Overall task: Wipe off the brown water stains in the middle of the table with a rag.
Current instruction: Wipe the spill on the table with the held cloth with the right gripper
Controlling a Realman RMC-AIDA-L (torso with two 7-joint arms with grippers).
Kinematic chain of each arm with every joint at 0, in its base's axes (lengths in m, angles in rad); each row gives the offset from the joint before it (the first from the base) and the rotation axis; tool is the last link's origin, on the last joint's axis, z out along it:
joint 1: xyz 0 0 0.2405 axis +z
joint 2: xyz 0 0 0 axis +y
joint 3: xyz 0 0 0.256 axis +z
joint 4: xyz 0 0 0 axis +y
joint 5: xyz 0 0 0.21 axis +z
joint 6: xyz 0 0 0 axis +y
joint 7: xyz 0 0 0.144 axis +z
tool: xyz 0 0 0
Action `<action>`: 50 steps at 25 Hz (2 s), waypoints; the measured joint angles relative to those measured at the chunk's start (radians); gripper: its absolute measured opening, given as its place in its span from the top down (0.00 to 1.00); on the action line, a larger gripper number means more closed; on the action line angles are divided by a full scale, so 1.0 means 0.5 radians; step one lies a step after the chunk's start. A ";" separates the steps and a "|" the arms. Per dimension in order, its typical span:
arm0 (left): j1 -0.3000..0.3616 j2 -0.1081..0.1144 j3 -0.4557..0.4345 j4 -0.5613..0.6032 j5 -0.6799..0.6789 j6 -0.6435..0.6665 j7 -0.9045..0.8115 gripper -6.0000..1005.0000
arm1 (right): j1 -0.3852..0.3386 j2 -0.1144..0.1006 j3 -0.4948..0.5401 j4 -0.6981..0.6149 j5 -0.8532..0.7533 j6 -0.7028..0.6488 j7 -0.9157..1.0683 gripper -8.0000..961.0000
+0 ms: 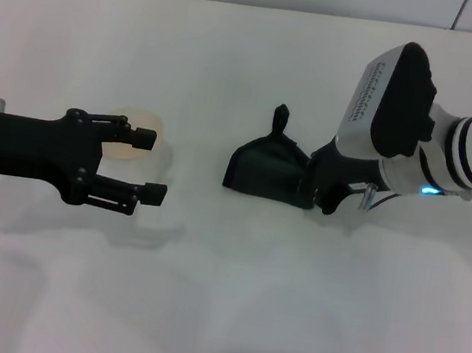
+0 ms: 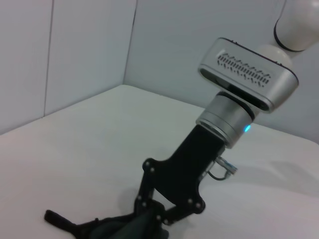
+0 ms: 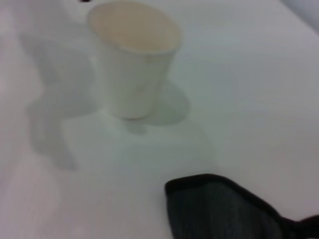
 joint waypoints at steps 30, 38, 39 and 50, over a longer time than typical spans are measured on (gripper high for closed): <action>-0.008 0.009 0.000 -0.010 -0.020 0.000 -0.009 0.11 | 0.103 0.008 -0.027 -0.093 0.063 -0.455 0.083 0.88; -0.015 0.009 0.000 -0.015 -0.045 0.000 -0.009 0.11 | 0.143 0.006 -0.028 -0.004 0.049 -0.241 0.178 0.87; -0.015 0.009 0.000 -0.015 -0.048 0.000 -0.009 0.11 | 0.151 0.005 -0.028 0.020 0.047 -0.220 0.185 0.87; -0.016 0.012 0.000 -0.022 -0.053 0.000 -0.012 0.11 | 0.179 0.006 -0.016 0.166 0.043 0.023 0.206 0.86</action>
